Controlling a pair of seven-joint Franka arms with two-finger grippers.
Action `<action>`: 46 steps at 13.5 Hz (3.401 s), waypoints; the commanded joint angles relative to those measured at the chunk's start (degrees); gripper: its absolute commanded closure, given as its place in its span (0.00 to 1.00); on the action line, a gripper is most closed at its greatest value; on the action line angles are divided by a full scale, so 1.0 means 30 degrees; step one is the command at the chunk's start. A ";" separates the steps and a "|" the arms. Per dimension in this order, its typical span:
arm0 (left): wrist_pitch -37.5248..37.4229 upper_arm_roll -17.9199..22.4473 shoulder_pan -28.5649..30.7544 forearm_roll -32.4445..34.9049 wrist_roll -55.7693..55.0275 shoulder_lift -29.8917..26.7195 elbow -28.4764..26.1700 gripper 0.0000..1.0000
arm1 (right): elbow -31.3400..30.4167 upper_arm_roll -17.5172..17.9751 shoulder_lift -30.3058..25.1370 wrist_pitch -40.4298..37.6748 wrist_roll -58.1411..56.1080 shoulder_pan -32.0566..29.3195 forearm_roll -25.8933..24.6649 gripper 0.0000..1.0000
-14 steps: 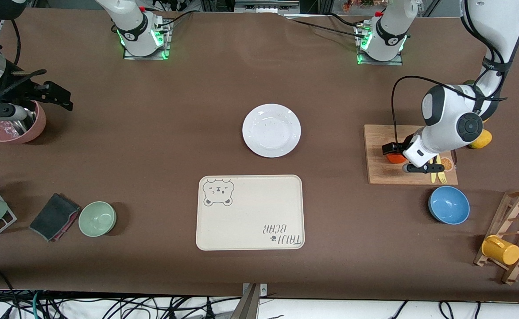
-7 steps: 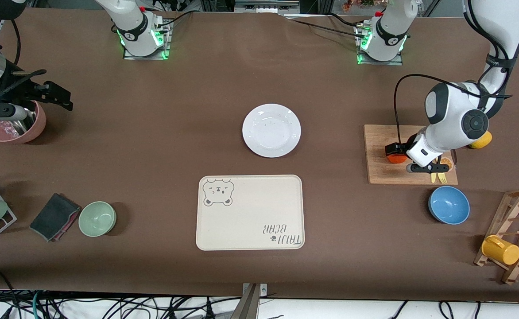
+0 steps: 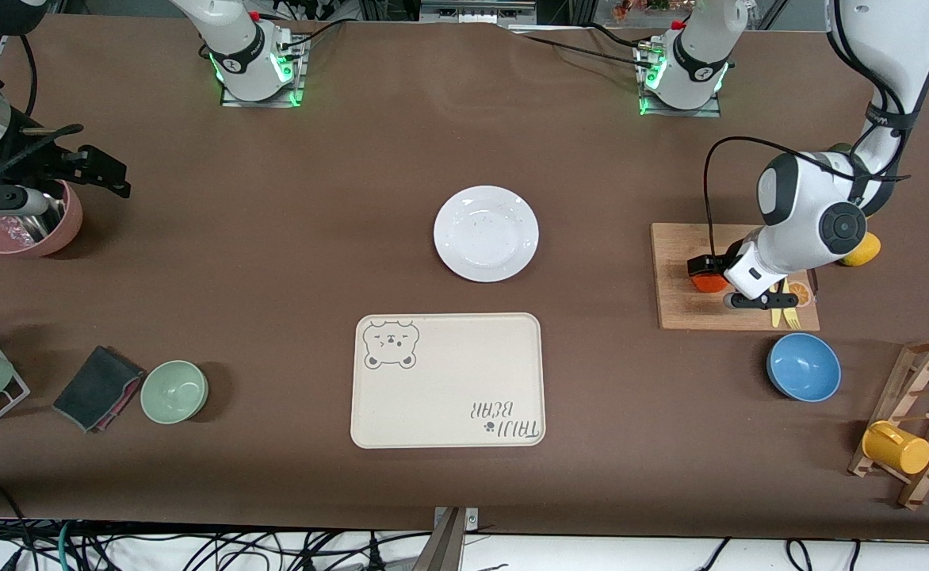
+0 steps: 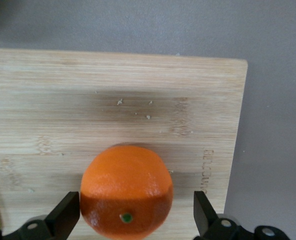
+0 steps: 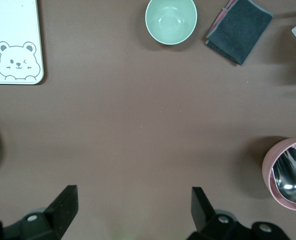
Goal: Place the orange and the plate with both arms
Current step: 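Close the left gripper around the orange and lift it, then carry the orange with the left gripper and lower it onto the plate, then open the left gripper and withdraw while the right gripper reaches the plate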
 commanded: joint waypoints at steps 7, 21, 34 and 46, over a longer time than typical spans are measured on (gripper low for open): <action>-0.0442 -0.0209 0.0457 0.0222 -0.0331 -0.0977 0.0106 1.00 | 0.0208 0.0147 0.0064 -0.0226 -0.0012 -0.0177 0.0293 0.00; -0.1505 -0.5395 -0.6918 -0.2885 -1.4741 0.0797 0.4351 1.00 | 0.0208 0.0147 0.0064 -0.0197 -0.0012 -0.0177 0.0264 0.00; 0.0082 -0.4224 -1.0911 -0.0834 -1.8497 0.6428 0.8075 0.00 | 0.0208 0.0147 0.0064 -0.0197 -0.0012 -0.0177 0.0264 0.00; -0.6560 -0.3668 -0.2978 -0.0747 -1.2268 -0.2151 0.7226 0.00 | 0.0413 0.1375 0.0647 -0.0256 -0.0013 0.0407 0.0001 0.00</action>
